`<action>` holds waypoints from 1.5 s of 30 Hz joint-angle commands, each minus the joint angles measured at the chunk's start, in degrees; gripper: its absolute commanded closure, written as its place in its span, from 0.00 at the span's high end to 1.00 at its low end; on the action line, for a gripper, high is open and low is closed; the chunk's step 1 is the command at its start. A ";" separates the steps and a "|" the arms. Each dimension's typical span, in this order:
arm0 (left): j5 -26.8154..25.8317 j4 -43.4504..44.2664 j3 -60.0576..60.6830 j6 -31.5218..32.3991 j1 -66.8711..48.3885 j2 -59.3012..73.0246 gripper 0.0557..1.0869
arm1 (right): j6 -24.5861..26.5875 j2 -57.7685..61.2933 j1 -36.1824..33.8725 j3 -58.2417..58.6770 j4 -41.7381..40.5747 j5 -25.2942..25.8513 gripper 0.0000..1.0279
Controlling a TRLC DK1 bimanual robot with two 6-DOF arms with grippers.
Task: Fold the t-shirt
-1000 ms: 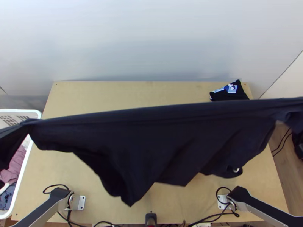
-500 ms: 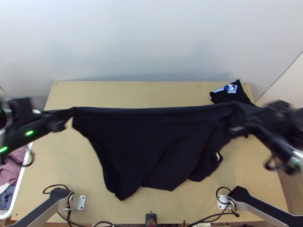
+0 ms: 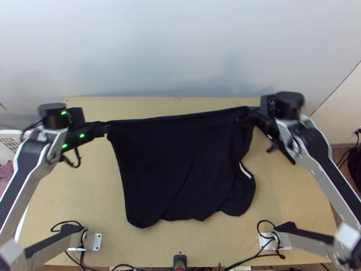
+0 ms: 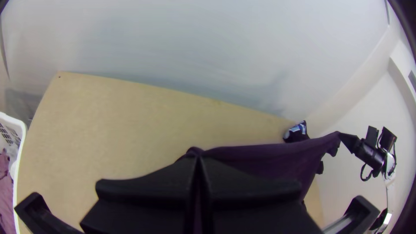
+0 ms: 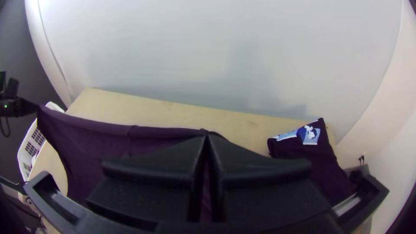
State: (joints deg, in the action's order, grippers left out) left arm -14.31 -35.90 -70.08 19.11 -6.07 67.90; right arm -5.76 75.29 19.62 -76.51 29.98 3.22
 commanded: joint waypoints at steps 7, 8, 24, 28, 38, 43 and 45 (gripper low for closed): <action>1.82 17.53 2.23 3.30 0.79 21.84 0.04 | -3.03 27.81 -5.29 -10.77 -7.30 -1.64 0.03; 1.91 17.97 1.79 3.65 0.79 23.51 0.04 | -3.47 29.39 -5.29 -11.73 -7.30 -1.64 0.03; 2.97 23.86 -5.94 5.06 0.97 40.65 0.04 | -8.57 46.71 -5.11 -23.77 -6.51 -1.55 0.03; 3.06 24.39 -7.79 5.93 1.23 43.11 0.13 | -9.18 48.82 -5.11 -25.53 -6.33 -1.55 0.03; 2.26 20.17 -8.31 5.93 1.32 40.38 0.64 | -10.59 49.87 -4.32 -26.50 -6.16 -1.55 0.03; -2.31 15.07 -7.52 5.50 0.97 35.46 0.65 | -10.94 49.87 -3.71 -27.38 -5.81 -1.64 0.03; -2.83 13.49 -7.26 5.06 0.09 34.93 0.65 | -11.03 49.87 -3.36 -27.55 -5.63 -1.55 0.03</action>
State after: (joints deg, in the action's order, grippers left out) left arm -14.04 -17.34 -77.93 25.04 -4.89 106.37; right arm -16.29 124.81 15.38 -103.11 24.05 1.67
